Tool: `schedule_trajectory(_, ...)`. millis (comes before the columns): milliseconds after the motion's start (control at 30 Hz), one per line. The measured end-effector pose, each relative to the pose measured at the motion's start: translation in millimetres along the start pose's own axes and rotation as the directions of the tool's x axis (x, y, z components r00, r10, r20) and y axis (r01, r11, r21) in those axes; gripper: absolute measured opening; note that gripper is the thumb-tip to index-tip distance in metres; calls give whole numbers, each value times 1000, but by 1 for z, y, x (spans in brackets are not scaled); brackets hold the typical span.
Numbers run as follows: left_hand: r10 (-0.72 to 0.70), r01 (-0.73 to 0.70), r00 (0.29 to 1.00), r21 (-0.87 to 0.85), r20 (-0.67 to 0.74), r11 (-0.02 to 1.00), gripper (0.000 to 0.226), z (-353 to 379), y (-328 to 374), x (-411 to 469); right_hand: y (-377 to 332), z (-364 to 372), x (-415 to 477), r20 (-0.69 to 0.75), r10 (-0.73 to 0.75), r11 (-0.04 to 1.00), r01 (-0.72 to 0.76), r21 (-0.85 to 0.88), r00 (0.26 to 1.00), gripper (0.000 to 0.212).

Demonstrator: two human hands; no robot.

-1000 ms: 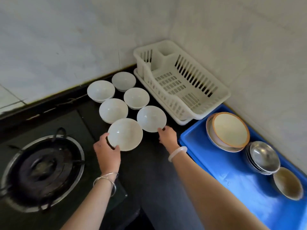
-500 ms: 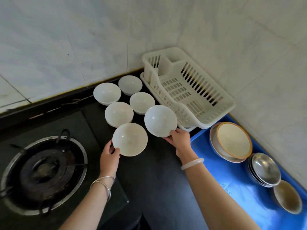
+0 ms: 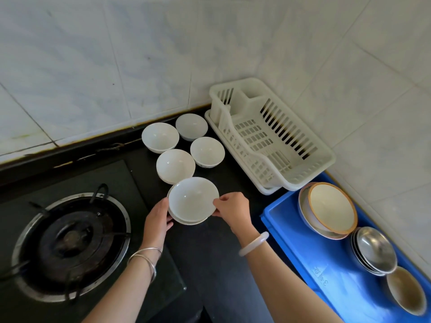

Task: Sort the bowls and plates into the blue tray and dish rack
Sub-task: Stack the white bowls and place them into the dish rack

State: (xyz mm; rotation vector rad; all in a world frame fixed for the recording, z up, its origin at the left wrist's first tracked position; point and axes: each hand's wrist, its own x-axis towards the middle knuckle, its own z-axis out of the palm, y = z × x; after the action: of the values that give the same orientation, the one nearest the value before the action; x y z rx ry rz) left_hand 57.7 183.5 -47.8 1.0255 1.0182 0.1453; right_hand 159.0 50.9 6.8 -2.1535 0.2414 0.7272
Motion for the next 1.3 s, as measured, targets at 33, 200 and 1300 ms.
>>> schedule_trajectory(33,-4,4,1000,-4,-1,1000,32,0,0,0,0,1,0,-2,3,1000,-3,-28,1000,10)
schedule_trajectory(200,43,-44,999,91,19,995,39,-2,-2,3,-1,4,1,6,6,993,-5,-122,1000,10)
schedule_trajectory(1300,15,-20,998,84,55,996,34,10,23,-5,26,-5,24,249,0,940,-85,331,969,35)
